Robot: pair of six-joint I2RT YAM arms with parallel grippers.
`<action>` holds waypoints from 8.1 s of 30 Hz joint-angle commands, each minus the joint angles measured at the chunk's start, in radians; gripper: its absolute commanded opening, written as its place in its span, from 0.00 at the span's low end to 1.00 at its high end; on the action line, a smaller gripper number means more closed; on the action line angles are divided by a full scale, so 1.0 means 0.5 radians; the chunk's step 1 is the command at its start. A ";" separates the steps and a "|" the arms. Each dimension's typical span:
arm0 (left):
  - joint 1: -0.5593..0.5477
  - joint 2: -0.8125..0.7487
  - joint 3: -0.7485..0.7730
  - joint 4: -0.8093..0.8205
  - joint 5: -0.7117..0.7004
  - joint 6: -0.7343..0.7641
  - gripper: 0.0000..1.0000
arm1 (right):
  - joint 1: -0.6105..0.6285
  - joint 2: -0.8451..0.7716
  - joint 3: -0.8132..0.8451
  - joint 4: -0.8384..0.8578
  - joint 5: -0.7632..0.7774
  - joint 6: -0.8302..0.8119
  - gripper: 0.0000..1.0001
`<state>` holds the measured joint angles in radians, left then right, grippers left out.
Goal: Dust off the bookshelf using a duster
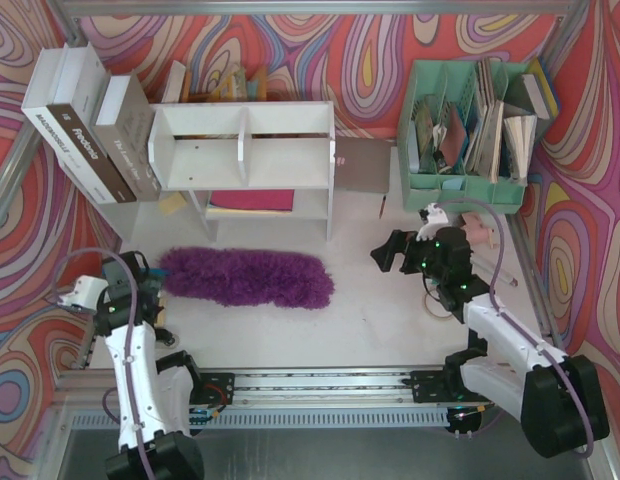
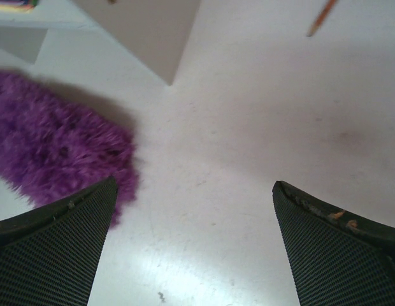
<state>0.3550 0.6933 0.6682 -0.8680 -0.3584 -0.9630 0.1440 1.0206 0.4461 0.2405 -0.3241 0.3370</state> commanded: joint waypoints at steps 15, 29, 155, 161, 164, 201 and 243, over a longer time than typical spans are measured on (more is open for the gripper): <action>-0.731 0.138 0.198 0.113 0.349 0.447 0.98 | 0.867 0.367 0.426 -0.097 0.148 -0.388 0.99; -0.732 0.080 0.117 0.179 0.310 0.448 0.98 | 1.269 1.010 0.780 -0.082 0.212 -0.796 0.97; -2.934 0.752 0.946 0.404 0.297 2.546 0.98 | 1.376 -0.229 1.272 -1.481 0.033 -1.144 0.00; -2.934 0.783 0.910 0.471 0.328 2.504 0.84 | 1.375 -0.322 1.294 -1.462 0.164 -1.136 0.00; -2.934 0.808 0.932 0.467 0.310 2.493 0.67 | 1.377 -0.324 1.308 -1.476 0.203 -1.140 0.00; -2.935 0.654 1.538 1.050 -0.323 2.359 0.00 | 1.377 -0.751 1.147 -0.882 0.625 -0.987 0.67; -2.917 1.019 2.144 1.469 -0.741 1.540 0.00 | 1.378 0.187 0.604 0.586 0.255 -0.564 0.68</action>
<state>-1.1149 1.2171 1.7332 -0.2176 -0.6884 -0.1875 0.8310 1.1339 0.7414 0.5148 -0.1921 0.0357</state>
